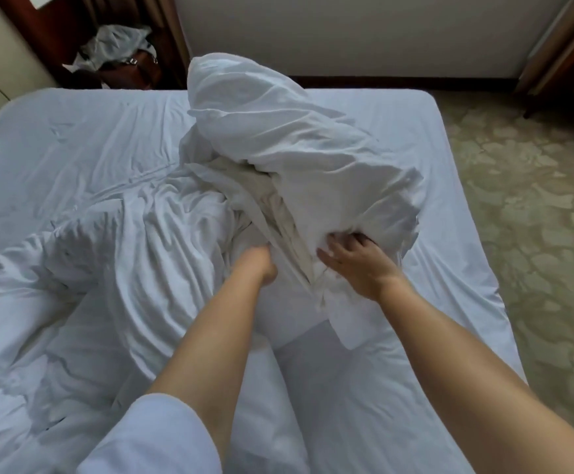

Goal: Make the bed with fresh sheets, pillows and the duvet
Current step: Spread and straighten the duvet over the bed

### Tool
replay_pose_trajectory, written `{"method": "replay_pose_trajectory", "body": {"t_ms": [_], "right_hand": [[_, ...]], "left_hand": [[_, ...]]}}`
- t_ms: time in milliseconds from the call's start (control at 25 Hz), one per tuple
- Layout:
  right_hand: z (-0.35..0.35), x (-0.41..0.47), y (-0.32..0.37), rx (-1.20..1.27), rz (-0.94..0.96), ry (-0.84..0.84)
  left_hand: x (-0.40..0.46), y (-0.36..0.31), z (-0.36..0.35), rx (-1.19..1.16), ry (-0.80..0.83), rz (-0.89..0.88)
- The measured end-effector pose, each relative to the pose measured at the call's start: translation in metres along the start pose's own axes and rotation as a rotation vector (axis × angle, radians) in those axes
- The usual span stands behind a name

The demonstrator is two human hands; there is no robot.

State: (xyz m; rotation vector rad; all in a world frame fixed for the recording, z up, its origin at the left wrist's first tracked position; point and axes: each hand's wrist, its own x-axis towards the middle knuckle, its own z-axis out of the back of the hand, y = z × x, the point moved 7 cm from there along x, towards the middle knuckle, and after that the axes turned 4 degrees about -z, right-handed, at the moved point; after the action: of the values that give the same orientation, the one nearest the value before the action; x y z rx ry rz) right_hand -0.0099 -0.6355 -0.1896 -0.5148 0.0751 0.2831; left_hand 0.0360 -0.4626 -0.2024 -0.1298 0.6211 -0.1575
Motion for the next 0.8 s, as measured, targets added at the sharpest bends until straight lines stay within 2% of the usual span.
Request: {"method": "replay_pose_trajectory", "body": {"t_ms": [40,120,160,240,360,520,720,800], "right_hand": [[-0.005,0.002,-0.007,0.095,-0.158,0.07],[-0.016,0.005,-0.041,0.328,-0.559,0.101],[-0.021,0.006,-0.057,0.406,-0.658,0.165],[-0.03,0.012,-0.077,0.28,-0.711,0.196],[-0.033,0.026,-0.063,0.189,-0.629,0.239],[-0.04,0.043,-0.059,0.108,-0.58,0.361],[-0.056,0.056,-0.094,0.084,-0.578,0.423],[-0.061,0.057,-0.106,0.09,-0.591,0.428]], "left_hand": [[0.001,-0.005,0.0,-0.009,-0.006,-0.019],[0.005,-0.016,-0.006,0.009,0.027,-0.074],[0.007,-0.018,-0.006,0.038,0.013,-0.091],[0.016,-0.022,0.01,0.147,-0.136,-0.133],[0.033,-0.037,0.032,0.321,-0.302,-0.192],[0.057,-0.062,0.037,0.686,-0.303,-0.288],[0.08,-0.071,0.039,0.88,-0.194,-0.422],[0.086,-0.076,0.038,0.95,-0.205,-0.451]]}}
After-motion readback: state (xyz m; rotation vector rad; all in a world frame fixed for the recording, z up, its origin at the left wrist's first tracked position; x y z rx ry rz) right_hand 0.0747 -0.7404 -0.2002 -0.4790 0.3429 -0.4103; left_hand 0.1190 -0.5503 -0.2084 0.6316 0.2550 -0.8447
